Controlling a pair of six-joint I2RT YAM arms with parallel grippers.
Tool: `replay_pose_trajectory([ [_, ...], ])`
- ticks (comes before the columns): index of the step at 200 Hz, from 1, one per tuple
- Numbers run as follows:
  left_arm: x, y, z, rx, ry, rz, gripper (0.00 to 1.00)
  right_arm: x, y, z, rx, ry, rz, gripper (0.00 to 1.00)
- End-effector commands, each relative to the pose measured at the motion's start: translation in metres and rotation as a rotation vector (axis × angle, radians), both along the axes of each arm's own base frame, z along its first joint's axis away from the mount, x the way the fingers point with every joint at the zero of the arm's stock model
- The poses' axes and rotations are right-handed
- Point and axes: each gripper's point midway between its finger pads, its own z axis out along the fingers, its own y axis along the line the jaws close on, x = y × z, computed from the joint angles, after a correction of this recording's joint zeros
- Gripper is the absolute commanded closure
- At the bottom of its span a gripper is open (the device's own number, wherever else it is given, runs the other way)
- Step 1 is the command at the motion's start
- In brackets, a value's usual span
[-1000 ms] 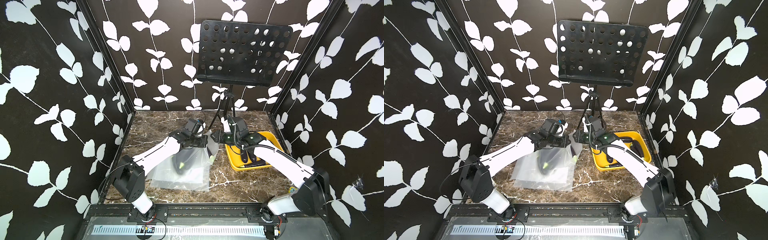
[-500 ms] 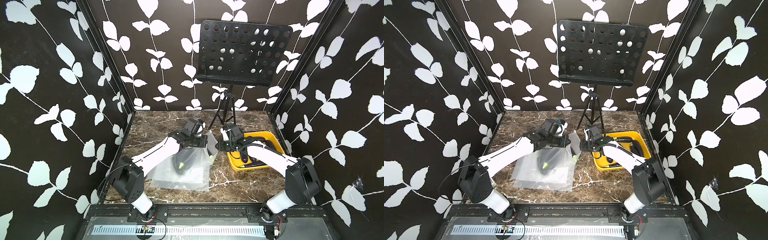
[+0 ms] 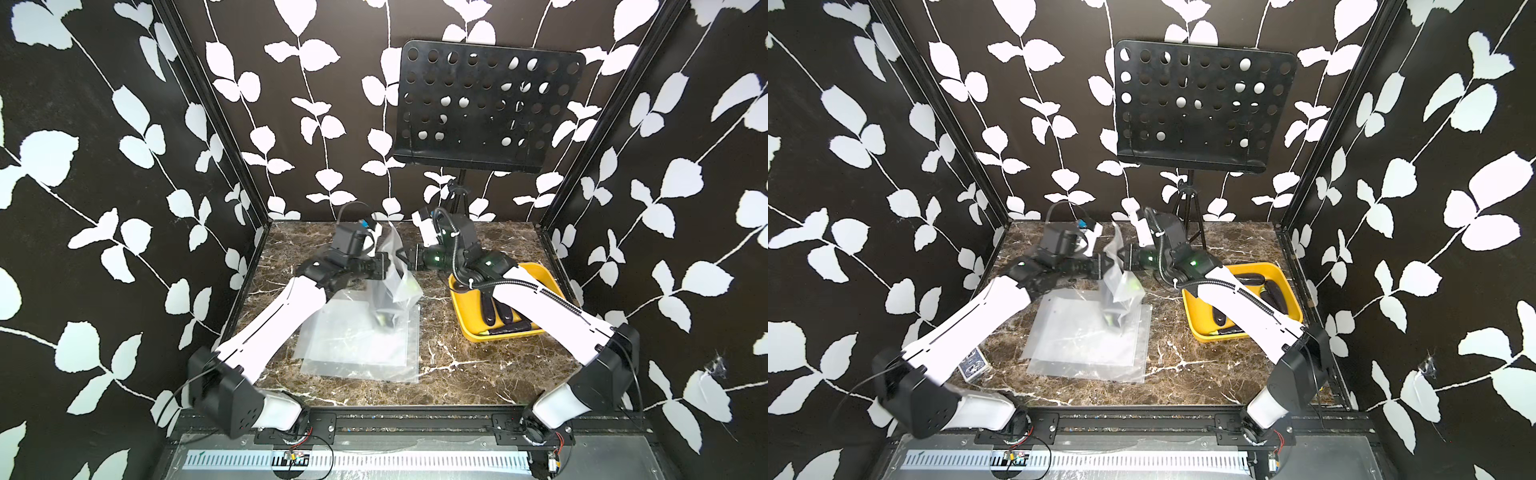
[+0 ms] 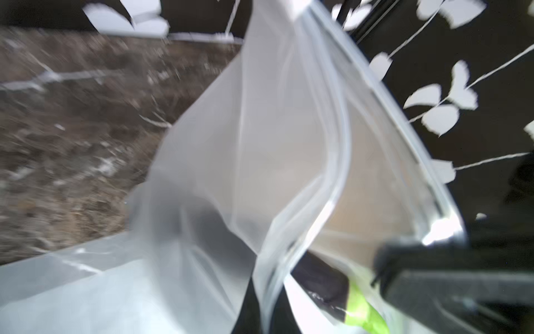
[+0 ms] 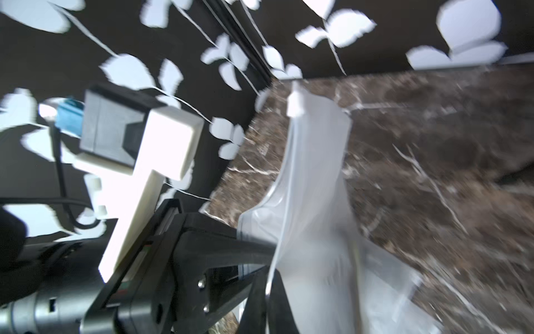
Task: Place the eggplant in a zip-top bag and seal the zipper
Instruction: Adjust the zipper food storage bag in the zipper food storage bag.
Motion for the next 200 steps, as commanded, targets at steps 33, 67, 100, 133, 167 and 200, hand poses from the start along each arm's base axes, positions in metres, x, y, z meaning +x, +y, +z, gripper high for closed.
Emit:
replay_pose_trajectory([
  [33, -0.032, 0.039, 0.07, 0.005, -0.142, 0.034, 1.0, 0.003, 0.049, 0.04, 0.085, -0.055, 0.122, 1.0],
  [67, -0.036, 0.071, 0.072, 0.052, -0.137, 0.128, 1.0, -0.001, 0.083, 0.029, 0.11, -0.008, 0.199, 1.0],
  [100, -0.034, 0.078, 0.077, 0.095, -0.141, 0.15, 1.0, -0.01, 0.09, 0.029, 0.166, 0.022, 0.225, 1.0],
  [133, -0.014, 0.036, 0.042, 0.082, -0.028, 0.027, 1.0, 0.0, 0.054, -0.023, 0.097, 0.106, 0.109, 1.0],
  [167, -0.006, -0.025, -0.045, 0.09, 0.143, -0.09, 1.0, 0.001, 0.013, -0.129, -0.042, 0.272, 0.014, 1.0],
  [200, -0.013, -0.066, -0.099, 0.083, 0.249, -0.155, 1.0, -0.002, -0.03, -0.191, -0.132, 0.356, -0.089, 1.0],
])
